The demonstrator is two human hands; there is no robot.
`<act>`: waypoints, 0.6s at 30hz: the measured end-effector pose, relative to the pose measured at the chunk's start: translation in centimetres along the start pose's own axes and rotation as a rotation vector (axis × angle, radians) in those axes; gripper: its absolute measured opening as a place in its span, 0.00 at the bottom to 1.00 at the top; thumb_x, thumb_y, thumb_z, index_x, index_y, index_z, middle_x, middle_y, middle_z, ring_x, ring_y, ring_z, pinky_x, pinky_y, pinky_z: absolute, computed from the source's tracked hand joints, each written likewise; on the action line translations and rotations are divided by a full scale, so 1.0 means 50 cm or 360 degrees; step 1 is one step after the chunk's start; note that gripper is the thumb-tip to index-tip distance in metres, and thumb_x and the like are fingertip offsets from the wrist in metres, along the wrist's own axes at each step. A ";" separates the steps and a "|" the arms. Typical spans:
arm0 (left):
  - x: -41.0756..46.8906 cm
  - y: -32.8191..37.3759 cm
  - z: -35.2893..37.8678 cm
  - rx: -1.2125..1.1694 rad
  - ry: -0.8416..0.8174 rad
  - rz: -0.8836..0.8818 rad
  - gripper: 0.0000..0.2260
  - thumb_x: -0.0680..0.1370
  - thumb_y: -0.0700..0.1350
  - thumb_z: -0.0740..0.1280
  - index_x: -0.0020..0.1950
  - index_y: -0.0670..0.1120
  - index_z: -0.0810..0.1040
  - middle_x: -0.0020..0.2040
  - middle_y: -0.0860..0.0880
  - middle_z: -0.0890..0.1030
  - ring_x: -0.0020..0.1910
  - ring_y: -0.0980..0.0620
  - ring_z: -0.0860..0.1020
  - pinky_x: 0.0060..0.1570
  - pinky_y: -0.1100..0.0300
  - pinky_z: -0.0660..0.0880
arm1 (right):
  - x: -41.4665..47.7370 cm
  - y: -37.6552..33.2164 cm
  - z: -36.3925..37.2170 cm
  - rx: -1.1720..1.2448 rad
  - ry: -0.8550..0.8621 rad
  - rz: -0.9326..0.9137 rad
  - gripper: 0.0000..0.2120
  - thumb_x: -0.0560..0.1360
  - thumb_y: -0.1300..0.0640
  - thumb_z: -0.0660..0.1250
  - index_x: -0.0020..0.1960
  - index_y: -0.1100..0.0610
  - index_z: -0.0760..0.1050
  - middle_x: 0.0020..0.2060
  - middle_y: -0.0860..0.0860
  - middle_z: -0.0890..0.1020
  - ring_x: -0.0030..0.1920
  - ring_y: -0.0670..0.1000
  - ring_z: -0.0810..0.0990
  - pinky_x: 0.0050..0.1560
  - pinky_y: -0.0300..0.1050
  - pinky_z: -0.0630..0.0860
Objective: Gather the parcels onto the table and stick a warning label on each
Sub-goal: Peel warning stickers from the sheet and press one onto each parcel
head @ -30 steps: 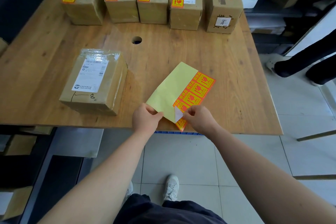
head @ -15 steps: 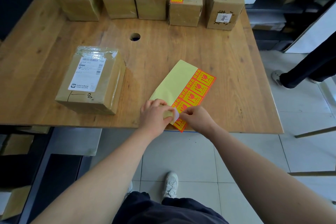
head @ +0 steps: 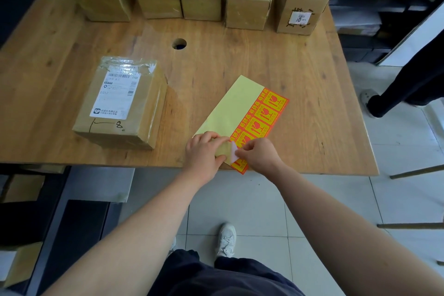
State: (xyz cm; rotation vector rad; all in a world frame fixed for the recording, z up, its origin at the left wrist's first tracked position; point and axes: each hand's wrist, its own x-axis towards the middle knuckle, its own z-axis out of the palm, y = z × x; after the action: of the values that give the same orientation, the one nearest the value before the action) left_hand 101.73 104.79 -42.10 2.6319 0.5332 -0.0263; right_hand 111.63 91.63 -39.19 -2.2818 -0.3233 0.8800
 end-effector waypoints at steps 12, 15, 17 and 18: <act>-0.008 -0.030 -0.004 0.0160 -0.0047 0.0062 0.19 0.79 0.51 0.63 0.70 0.61 0.69 0.65 0.52 0.68 0.62 0.48 0.66 0.63 0.54 0.64 | -0.050 0.070 -0.083 0.0311 -0.0034 0.0086 0.13 0.69 0.62 0.69 0.29 0.55 0.69 0.26 0.48 0.67 0.25 0.47 0.62 0.23 0.37 0.58; -0.008 -0.028 -0.007 0.0207 -0.0055 0.0076 0.19 0.79 0.52 0.62 0.70 0.61 0.68 0.65 0.51 0.68 0.62 0.48 0.66 0.64 0.52 0.65 | -0.067 0.089 -0.105 0.0373 -0.0009 0.0108 0.12 0.68 0.61 0.69 0.30 0.57 0.69 0.28 0.50 0.68 0.29 0.48 0.63 0.28 0.40 0.58; -0.009 -0.024 -0.007 0.0230 -0.0057 0.0069 0.19 0.79 0.52 0.62 0.71 0.61 0.67 0.65 0.51 0.68 0.62 0.48 0.66 0.63 0.52 0.66 | -0.078 0.096 -0.120 0.0440 0.0010 0.0122 0.10 0.68 0.61 0.69 0.32 0.58 0.70 0.31 0.53 0.69 0.33 0.50 0.65 0.33 0.43 0.60; -0.009 -0.021 -0.008 0.0243 -0.0063 0.0059 0.20 0.79 0.52 0.62 0.71 0.61 0.67 0.66 0.51 0.68 0.62 0.48 0.66 0.63 0.51 0.66 | -0.082 0.098 -0.130 0.0478 0.0031 0.0135 0.07 0.68 0.61 0.69 0.34 0.60 0.72 0.32 0.54 0.70 0.34 0.51 0.67 0.36 0.45 0.61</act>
State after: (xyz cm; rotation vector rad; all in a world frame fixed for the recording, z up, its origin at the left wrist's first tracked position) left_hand 100.89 105.68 -42.15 2.7830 0.4861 -0.1117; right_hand 112.87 82.93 -36.76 -2.0354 -0.0785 0.8840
